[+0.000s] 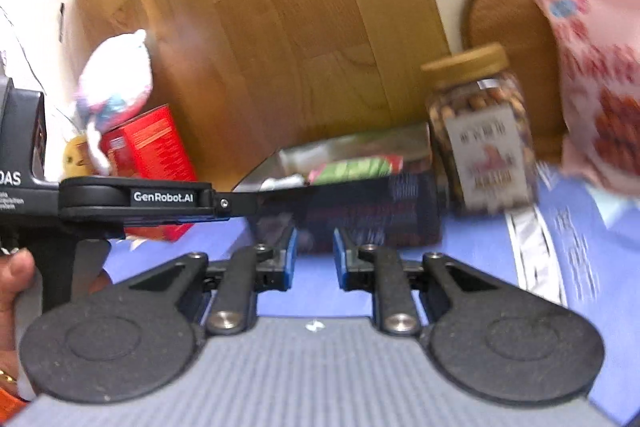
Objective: Organize snacks
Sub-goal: 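Lift the light green packet into the black tin and open the left tool, then move the left tool toward the green cracker packet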
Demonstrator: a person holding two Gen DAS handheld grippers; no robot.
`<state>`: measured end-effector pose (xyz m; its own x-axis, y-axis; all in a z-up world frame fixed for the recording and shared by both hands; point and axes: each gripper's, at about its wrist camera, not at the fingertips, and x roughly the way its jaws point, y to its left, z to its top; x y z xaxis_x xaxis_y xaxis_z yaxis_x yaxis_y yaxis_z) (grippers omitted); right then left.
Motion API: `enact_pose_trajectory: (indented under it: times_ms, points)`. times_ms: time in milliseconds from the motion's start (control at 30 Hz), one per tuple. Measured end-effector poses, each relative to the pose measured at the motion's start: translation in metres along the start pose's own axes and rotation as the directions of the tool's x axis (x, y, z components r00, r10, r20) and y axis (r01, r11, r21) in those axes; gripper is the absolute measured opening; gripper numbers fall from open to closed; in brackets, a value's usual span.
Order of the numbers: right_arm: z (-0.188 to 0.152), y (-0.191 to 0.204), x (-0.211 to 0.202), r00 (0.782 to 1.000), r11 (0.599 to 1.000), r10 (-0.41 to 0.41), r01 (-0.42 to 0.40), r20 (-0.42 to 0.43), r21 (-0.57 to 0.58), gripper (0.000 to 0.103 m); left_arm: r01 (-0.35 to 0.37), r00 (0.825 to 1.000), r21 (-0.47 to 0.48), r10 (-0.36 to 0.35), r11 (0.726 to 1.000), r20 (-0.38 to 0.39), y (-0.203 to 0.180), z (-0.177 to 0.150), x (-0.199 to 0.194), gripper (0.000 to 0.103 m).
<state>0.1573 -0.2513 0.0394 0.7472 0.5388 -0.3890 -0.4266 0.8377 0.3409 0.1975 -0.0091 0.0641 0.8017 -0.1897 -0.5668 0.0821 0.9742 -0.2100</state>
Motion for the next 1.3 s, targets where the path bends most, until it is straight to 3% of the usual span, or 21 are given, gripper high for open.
enact_pose_trajectory:
  times_ms: [300,533,933,1167,1300]
  points:
    - [-0.053,0.032,-0.055,1.0,0.999,-0.011,0.011,-0.012,0.048,0.028,-0.04,0.999,0.023,0.04,0.999,-0.008,-0.014,-0.063,-0.064,0.031]
    - [-0.087,0.044,-0.084,0.999,0.998,-0.006,0.009,-0.051,0.06,0.029,-0.067,0.998,0.007,0.068,0.998,-0.02,-0.01,-0.095,-0.086,0.031]
    - [-0.119,0.051,-0.094,0.995,0.997,-0.041,0.046,-0.089,0.059,0.032,-0.139,0.99,0.026,0.139,0.99,-0.012,0.007,-0.138,-0.094,0.036]
    - [-0.124,0.051,-0.091,0.992,0.996,-0.055,0.062,-0.11,0.064,0.033,-0.121,0.993,0.033,0.121,0.992,0.01,0.012,-0.154,-0.091,0.042]
    - [-0.125,0.052,-0.088,0.991,0.996,-0.059,0.067,-0.119,0.061,0.033,-0.072,0.997,-0.006,0.072,0.997,0.021,0.021,-0.154,-0.094,0.042]
